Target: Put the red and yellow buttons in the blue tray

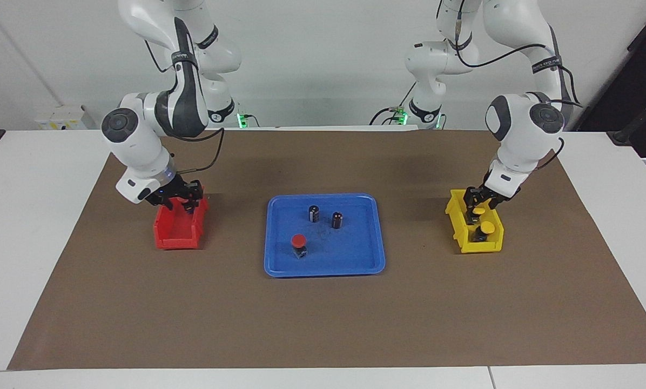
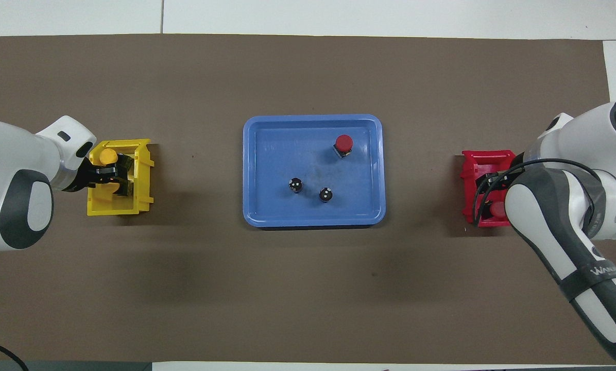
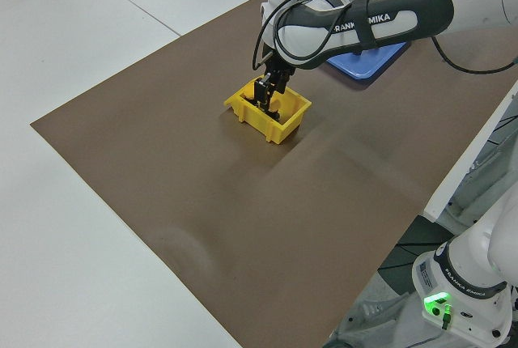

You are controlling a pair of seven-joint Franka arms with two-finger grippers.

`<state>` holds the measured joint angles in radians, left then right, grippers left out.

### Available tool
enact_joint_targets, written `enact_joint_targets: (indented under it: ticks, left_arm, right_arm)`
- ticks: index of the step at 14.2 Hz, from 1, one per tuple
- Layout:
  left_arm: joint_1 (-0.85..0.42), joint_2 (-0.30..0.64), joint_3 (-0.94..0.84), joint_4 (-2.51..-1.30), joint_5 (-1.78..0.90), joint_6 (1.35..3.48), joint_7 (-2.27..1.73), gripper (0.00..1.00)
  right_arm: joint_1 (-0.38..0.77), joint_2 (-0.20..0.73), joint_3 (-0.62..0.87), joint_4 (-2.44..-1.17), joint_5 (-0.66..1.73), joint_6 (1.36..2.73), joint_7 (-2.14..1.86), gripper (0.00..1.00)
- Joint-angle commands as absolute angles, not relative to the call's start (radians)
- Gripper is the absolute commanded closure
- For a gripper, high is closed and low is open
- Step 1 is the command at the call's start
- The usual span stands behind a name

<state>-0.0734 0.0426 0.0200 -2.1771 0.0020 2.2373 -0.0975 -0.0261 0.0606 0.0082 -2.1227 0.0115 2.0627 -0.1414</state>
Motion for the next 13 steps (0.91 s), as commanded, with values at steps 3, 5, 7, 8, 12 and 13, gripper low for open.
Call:
enact_joint_targets:
  ticks: [3,5,7,8,12,13]
  left_arm:
    - [-0.064,0.043,0.015,-2.210,-0.008,2.290,-0.094,0.43]
    - [-0.063,0.041,0.017,-2.209,-0.008,2.280,-0.094,0.73]
    - [-0.067,0.043,0.015,-2.195,-0.006,2.267,-0.094,0.91]
    - [-0.072,0.054,0.015,-2.175,-0.006,2.251,-0.097,0.94]
    - [-0.080,0.041,0.011,-1.976,-0.006,1.981,-0.118,0.98]
    - [-0.080,0.038,0.011,-1.904,-0.008,1.882,-0.121,0.98]
  right_arm:
    - [-0.055,0.014,0.025,-2.213,0.015,2.130,-0.178,0.30]
    - [-0.058,0.000,0.025,-2.247,0.015,2.154,-0.202,0.30]
    - [-0.058,-0.009,0.025,-2.270,0.015,2.166,-0.202,0.31]
    - [-0.058,-0.009,0.025,-2.272,0.015,2.167,-0.202,0.31]
    - [-0.070,-0.011,0.023,-2.270,0.014,2.163,-0.218,0.31]
    - [-0.089,-0.011,0.023,-2.270,0.015,2.163,-0.241,0.31]
